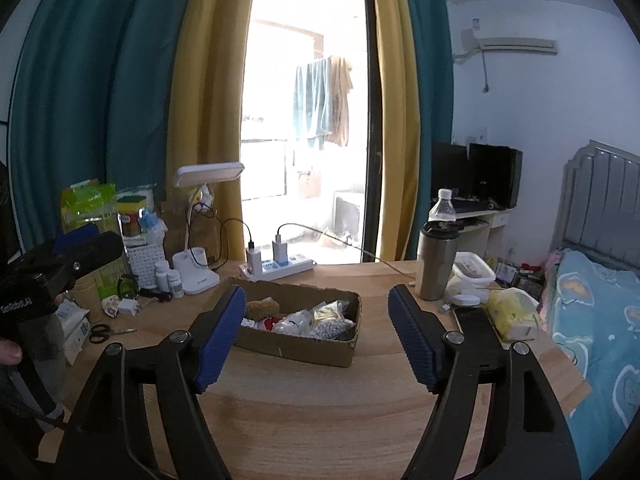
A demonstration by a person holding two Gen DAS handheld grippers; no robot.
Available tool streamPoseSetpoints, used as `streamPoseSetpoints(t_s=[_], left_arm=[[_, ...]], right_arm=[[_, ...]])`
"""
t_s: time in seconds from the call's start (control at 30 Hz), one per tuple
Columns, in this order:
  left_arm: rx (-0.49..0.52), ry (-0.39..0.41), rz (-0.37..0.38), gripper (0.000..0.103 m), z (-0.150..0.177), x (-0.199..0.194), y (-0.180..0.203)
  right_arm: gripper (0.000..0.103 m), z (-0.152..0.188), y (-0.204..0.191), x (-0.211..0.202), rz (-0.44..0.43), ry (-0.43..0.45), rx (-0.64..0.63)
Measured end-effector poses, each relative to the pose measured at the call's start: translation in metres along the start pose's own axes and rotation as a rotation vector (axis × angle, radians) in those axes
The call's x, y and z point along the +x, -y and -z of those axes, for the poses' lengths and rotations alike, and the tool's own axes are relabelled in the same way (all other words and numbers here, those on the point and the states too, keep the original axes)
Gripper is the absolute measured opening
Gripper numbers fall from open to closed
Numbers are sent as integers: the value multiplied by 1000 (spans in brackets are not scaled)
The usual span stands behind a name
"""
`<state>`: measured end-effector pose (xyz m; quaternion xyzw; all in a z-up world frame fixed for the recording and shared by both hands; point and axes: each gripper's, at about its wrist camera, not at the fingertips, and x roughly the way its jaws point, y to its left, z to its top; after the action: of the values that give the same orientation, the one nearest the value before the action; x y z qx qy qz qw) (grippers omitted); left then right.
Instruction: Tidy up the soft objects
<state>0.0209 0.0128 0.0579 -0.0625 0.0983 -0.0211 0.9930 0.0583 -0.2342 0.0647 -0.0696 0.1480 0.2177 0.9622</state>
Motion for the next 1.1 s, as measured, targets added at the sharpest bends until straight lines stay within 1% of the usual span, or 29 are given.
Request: streamPoseSetpoints(t_s=[0.13,0.2,0.33,0.63,0.83,1.1], left_arm=[[34,5,-64,102,-1,-12,8],[42,15,-81,102,-1,-19,11],[45,25,-49,102,1,-31,15],[59,57,-24,102,-6,-45,25],[59,36,-22,102,-7,-42,27],[64,26,-17,102,-6,-42,29]], right_arm=[[77,2,3,-16,20,34,19],[78,2,5,-24,34,50,27],[78,1,7,-33,52,65,26],[78,-2,6,-46,70,88,7],[78,-2,6,-47,69,85,4],[79,-1,7,-45,63,80,7]])
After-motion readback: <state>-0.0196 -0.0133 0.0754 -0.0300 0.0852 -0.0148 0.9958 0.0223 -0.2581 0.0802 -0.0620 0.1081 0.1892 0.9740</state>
